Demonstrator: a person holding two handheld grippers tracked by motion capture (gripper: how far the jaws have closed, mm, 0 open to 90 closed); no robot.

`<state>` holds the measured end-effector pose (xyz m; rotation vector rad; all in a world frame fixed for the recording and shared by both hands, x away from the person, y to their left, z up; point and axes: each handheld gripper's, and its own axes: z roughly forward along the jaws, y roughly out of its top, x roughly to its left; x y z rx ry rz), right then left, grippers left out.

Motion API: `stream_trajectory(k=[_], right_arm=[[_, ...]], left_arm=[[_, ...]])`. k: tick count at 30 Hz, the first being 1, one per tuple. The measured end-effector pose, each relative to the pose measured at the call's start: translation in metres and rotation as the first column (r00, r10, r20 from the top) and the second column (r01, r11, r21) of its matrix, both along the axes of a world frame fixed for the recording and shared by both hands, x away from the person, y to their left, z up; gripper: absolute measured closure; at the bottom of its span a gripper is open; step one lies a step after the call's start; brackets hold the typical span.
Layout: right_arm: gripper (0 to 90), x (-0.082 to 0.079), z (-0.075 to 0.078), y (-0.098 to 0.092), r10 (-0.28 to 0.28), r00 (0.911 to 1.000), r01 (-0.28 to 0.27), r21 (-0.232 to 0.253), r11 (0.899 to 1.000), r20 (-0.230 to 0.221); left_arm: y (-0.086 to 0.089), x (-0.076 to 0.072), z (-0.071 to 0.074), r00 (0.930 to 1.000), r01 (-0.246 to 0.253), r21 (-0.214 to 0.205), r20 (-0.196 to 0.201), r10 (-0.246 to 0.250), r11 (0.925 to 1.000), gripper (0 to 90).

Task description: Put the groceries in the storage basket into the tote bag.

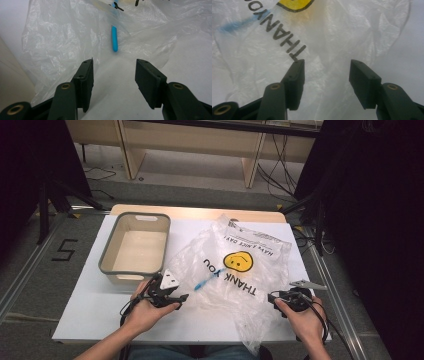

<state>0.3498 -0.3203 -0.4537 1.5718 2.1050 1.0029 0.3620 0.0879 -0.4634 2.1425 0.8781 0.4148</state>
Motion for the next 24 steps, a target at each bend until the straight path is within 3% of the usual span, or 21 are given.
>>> stream_trajectory(k=[6,10,16,20,24], right_arm=[[44.3,-0.003,0.001,0.004,0.002,0.9999,-0.002,0.013,1.000,-0.014],[41.6,-0.007,0.003,0.007,-0.013,0.9992,0.013,-0.009,1.000,-0.038],[42.1,-0.008,-0.008,0.009,-0.037,0.9888,0.026,-0.075,0.997,-0.145],[49.2,-0.005,-0.013,0.007,-0.045,0.9805,0.028,-0.091,0.995,-0.191],[60.9,-0.003,-0.012,0.009,-0.040,0.9821,0.013,-0.142,0.990,-0.184]], left_arm=[[0.000,0.000,0.000,1.0000,-0.002,0.006,0.002,0.002,1.0000,48.6],[0.000,0.000,0.000,1.0000,-0.003,0.008,0.000,0.003,1.0000,48.8],[0.000,0.000,-0.001,1.0000,-0.005,0.009,0.004,0.005,0.9999,48.8],[0.000,0.001,-0.001,1.0000,-0.002,0.014,0.004,0.002,0.9999,48.8],[0.000,0.000,-0.001,1.0000,-0.004,0.008,0.004,0.004,1.0000,48.8]])
